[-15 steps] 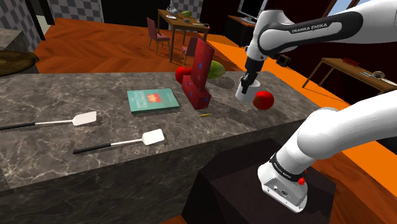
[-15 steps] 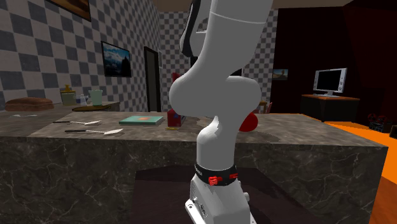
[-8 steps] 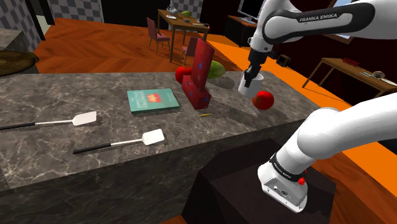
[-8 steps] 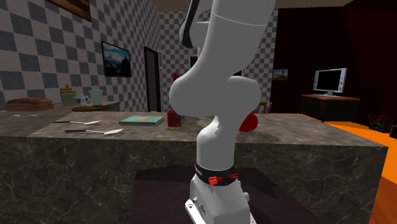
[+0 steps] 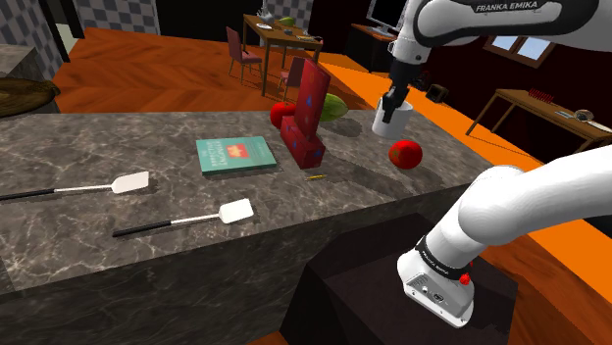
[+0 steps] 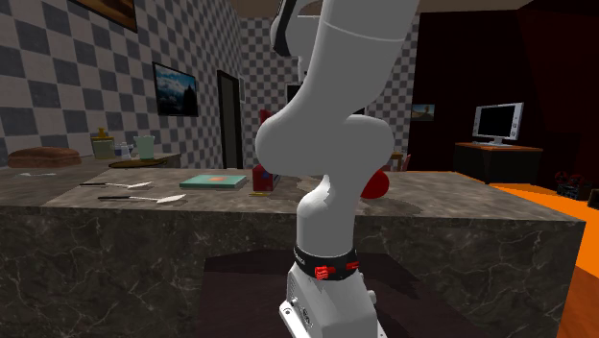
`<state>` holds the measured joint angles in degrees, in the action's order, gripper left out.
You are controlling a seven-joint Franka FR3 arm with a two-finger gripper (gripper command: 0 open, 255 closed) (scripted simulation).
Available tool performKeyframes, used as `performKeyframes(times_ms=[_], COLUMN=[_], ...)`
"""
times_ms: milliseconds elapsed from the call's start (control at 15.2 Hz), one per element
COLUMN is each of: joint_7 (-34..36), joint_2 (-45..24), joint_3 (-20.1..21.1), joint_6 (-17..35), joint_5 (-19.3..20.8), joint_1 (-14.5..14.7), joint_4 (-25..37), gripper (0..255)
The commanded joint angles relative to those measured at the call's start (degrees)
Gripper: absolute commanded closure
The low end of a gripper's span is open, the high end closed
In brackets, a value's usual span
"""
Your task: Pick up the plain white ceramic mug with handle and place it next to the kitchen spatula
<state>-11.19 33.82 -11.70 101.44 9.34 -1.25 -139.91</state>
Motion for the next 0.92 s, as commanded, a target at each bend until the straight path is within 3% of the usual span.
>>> performKeyframes(times_ms=[0, 198, 858], joint_7=[-0.1, -0.2, 12.5], joint_2=[0.1, 0.2, -7.3], joint_3=[0.1, 0.4, 10.3], joint_6=[-1.5, -3.7, -2.4], joint_5=[-0.1, -0.3, -7.3], joint_1=[0.0, 0.1, 6.2], joint_4=[1.4, 3.4, 8.8], gripper=[255, 255, 255])
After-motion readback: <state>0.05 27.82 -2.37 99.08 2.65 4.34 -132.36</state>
